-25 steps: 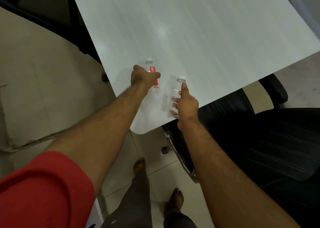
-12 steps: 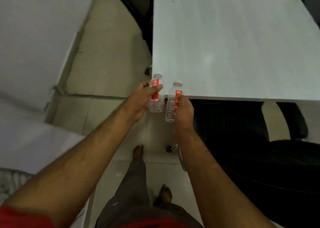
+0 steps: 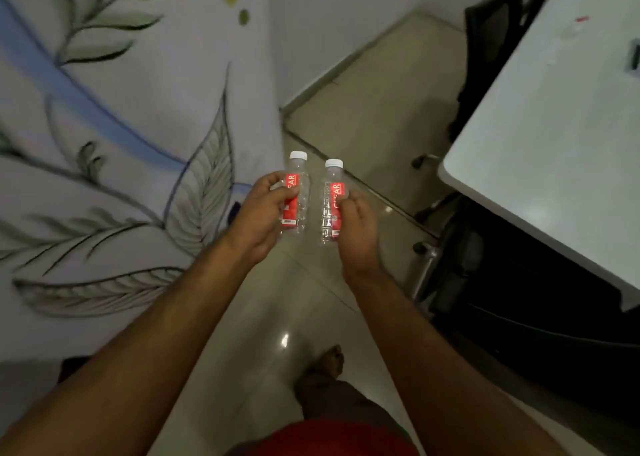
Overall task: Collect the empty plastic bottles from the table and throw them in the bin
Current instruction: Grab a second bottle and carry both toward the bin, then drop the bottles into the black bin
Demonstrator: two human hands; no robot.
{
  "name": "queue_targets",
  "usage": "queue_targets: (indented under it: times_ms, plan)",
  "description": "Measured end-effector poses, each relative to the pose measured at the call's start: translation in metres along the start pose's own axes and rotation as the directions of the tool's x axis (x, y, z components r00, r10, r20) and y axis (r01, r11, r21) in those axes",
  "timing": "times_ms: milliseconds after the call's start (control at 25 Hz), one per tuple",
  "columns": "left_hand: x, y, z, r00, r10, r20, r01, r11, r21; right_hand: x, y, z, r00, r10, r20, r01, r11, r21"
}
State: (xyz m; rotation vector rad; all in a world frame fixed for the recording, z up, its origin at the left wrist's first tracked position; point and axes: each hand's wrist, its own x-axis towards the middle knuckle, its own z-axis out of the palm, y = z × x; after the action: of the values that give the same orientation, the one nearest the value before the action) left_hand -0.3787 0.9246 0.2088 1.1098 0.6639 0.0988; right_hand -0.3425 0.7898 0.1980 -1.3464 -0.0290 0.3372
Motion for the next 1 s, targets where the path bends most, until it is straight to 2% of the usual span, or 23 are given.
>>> queue_targets:
  times_ms: [160, 360, 560, 720, 840, 920, 1000]
  plan:
    - [-0.087, -0.016, -0.093, 0.983, 0.050, -0.179, -0.066, 0.994, -0.089, -0.072, 0.044, 0.064, 0.979, 0.023, 0.202, -0.012, 0.998, -0.057]
    - [-0.216, -0.056, -0.222, 0.912, 0.011, -0.410, -0.100, 0.976, -0.195, -0.200, 0.099, 0.147, 0.925, 0.109, 0.365, -0.042, 0.982, -0.185]
    - [-0.302, -0.089, -0.335, 0.788, -0.062, -0.613, -0.148, 0.946, -0.287, -0.290, 0.139, 0.219, 0.803, 0.260, 0.536, -0.093, 0.943, -0.319]
    - [-0.328, -0.111, -0.405, 0.745, -0.082, -0.662, -0.126, 0.957, -0.260, -0.315, 0.189, 0.272, 0.665, 0.445, 0.599, -0.103, 0.850, -0.517]
    - [-0.334, -0.121, -0.465, 0.663, -0.149, -0.733, -0.089, 0.957, -0.275, -0.330, 0.227, 0.326, 0.536, 0.598, 0.596, -0.104, 0.747, -0.656]
    - [-0.328, -0.129, -0.498, 0.648, -0.201, -0.735, -0.070, 0.945, -0.320, -0.330, 0.252, 0.358, 0.492, 0.645, 0.584, -0.093, 0.706, -0.702]
    - [-0.315, -0.142, -0.530, 0.642, -0.254, -0.723, -0.030, 0.934, -0.355, -0.327, 0.285, 0.385, 0.482, 0.689, 0.541, -0.098, 0.656, -0.748]
